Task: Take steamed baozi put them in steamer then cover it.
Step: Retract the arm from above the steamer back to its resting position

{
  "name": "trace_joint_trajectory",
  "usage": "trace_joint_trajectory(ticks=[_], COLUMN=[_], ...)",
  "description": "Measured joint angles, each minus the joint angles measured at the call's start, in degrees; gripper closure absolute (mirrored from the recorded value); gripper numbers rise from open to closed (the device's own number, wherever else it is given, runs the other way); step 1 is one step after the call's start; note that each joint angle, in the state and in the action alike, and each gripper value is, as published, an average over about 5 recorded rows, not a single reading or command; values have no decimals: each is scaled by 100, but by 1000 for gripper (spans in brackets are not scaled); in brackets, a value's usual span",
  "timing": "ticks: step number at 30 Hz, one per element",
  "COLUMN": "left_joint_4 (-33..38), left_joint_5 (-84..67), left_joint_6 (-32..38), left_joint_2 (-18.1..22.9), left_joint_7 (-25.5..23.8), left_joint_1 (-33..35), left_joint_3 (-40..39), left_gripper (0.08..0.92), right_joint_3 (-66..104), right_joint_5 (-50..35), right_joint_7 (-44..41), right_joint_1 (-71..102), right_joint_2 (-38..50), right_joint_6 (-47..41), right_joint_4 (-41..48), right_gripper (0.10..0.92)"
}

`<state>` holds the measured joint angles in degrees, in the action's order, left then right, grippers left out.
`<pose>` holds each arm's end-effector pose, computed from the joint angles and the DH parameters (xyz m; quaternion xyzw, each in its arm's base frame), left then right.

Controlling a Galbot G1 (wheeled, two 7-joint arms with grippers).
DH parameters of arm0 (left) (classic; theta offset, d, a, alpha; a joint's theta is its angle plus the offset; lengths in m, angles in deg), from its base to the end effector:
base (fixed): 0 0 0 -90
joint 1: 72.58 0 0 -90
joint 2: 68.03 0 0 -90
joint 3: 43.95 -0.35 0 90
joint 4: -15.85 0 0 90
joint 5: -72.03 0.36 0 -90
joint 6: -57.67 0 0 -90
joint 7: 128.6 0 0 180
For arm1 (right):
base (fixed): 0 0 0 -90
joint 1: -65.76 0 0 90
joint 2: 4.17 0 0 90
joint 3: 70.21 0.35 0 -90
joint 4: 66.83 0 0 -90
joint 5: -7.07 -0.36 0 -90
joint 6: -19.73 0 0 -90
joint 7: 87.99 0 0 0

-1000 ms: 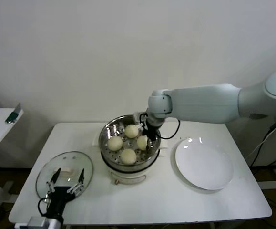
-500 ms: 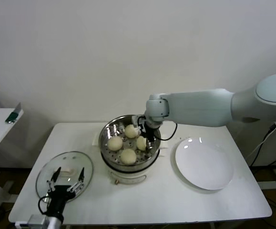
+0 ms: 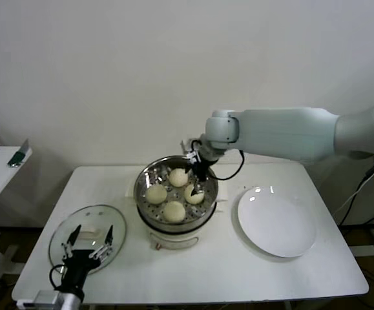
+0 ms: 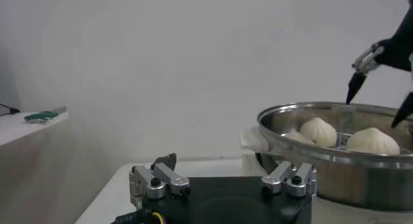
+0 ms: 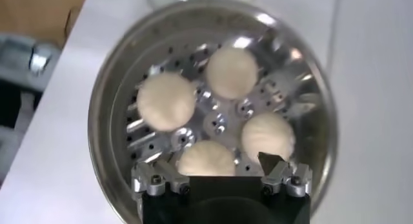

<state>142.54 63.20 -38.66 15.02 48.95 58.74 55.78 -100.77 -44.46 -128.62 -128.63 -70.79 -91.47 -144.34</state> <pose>0.1292 0.0648 -0.2840 0.0103 -0.9958 -0.0198 0.0883 0.5412 0.1080 -0.0457 0.5642 -0.5926 0.5002 0.2833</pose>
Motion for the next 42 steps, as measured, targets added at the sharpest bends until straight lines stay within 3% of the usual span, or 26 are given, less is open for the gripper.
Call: trace_joint_trajectory(ticks=[14,24,34,42], left_joint_4=[30,-48,-242,-479], left_joint_5=[178,459,1028,1779], left_joint_6=[-43,89,472,867], left_joint_2=[-119,-239,-309,-428], left_joint_7=[55,66,136,463], left_joint_1=[-100,-228,-320,-279], left_joint_3=[-52,-62,11,56], left_gripper=[177,177,177,177], right_joint_3=[3299,6855,10268,11552], right_joint_5=[-80,428,1175,1678], right_joint_7=[2629,3568,3688,3451], right_joint_1=[2324,5808,9437,11507], right_joint_2=[1802,2830,2393,1516], right_joint_6=[517,1048,1974,3019], right_joint_4=[-388,-1090,-1635,-1675], right_gripper=[203,203,203,203])
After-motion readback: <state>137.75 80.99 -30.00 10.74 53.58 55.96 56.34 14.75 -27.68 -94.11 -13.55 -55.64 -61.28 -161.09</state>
